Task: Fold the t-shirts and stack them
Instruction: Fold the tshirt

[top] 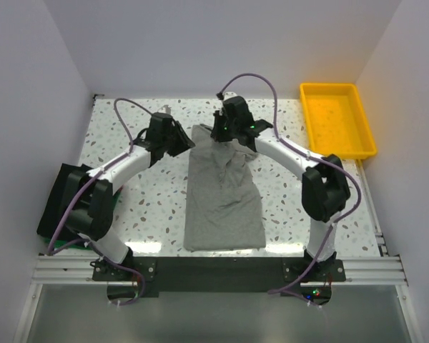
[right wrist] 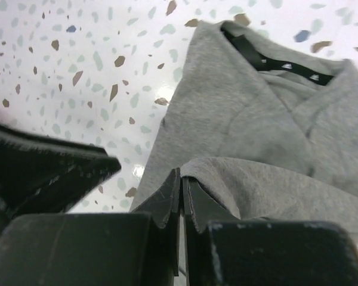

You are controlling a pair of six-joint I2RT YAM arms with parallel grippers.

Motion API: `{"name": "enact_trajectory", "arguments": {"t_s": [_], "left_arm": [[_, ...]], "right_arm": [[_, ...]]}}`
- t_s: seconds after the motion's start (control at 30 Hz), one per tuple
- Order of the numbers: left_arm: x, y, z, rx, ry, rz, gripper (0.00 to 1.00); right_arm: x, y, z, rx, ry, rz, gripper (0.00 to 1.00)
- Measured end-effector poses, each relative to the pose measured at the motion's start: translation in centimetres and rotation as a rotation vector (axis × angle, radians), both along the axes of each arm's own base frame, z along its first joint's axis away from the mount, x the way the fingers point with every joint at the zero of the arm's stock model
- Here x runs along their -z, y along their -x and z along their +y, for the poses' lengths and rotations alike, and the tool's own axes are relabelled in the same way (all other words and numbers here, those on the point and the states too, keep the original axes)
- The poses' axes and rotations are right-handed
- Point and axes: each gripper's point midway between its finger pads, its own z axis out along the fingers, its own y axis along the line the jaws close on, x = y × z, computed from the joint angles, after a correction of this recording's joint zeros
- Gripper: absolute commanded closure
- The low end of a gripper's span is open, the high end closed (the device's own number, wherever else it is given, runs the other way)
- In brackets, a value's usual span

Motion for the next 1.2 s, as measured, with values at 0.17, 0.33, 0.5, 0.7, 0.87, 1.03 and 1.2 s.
{"name": "enact_trajectory", "arguments": {"t_s": [0.17, 0.33, 0.5, 0.7, 0.87, 1.03, 1.2], "left_arm": [[-0.3, 2.0, 0.4, 0.004, -0.007, 0.004, 0.59], [0.1, 3.3, 0.1, 0.026, -0.013, 0.021, 0.59], [0.2, 5.1, -2.6, 0.111, -0.027, 0.024, 0.59], [0.0, 7.5, -7.2, 0.248, -0.037, 0.008, 0.60], [0.2, 9.4, -9.5, 0.316, -0.040, 0.010, 0.61], [0.6, 11.3, -11.4, 0.373, -0.049, 0.007, 0.61], [2.5, 13.7, -11.9, 0.415, -0.077, 0.039, 0.62]], "right_arm": [[4.7, 0.2, 3.8, -0.061, 0.048, 0.063, 0.71], [6.7, 0.3, 5.5, -0.107, 0.086, 0.098, 0.38], [5.7, -0.6, 4.2, -0.088, 0.114, 0.087, 0.34], [3.3, -1.6, -5.4, 0.122, 0.030, 0.157, 0.41], [4.4, -2.4, -17.1, 0.390, -0.011, 0.223, 0.44], [9.0, -0.9, -17.8, 0.422, 0.008, 0.341, 0.46], [12.6, -0.6, -16.7, 0.410, 0.004, 0.424, 0.47]]}}
